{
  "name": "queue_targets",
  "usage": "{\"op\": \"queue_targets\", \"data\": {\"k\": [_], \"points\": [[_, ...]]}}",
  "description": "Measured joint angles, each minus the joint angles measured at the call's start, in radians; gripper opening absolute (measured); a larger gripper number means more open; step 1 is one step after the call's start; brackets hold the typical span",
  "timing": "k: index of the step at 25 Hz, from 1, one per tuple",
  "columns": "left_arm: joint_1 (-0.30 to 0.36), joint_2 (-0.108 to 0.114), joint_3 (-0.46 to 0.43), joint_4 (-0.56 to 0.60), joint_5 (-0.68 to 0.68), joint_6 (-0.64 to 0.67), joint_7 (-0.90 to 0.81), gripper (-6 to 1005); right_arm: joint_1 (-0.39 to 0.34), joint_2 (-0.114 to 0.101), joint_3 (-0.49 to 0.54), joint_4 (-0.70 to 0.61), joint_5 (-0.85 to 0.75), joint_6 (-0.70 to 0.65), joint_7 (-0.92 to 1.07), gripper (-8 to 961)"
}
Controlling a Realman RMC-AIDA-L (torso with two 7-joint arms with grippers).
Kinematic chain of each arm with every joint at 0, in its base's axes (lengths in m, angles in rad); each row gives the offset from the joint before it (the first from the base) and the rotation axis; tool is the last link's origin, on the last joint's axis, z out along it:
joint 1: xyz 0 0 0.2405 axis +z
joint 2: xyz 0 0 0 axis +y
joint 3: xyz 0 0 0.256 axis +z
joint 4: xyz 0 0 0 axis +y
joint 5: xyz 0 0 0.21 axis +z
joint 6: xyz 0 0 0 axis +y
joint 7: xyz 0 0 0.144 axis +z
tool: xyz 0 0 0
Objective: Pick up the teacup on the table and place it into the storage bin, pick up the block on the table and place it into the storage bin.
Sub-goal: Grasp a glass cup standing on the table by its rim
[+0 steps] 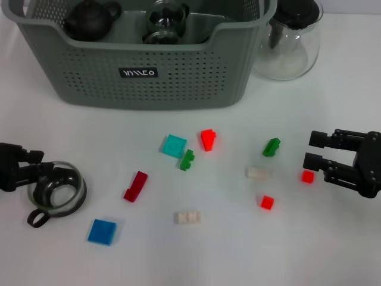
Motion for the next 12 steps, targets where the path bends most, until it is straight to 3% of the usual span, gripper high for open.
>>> {"op": "queue_targets", "data": {"k": [12], "points": [[-0.025, 0.001, 0.022, -0.111, 0.078, -0.113, -0.004, 318, -0.003, -0.002, 0.001, 0.000, 0.000, 0.000, 0.001, 534]]}}
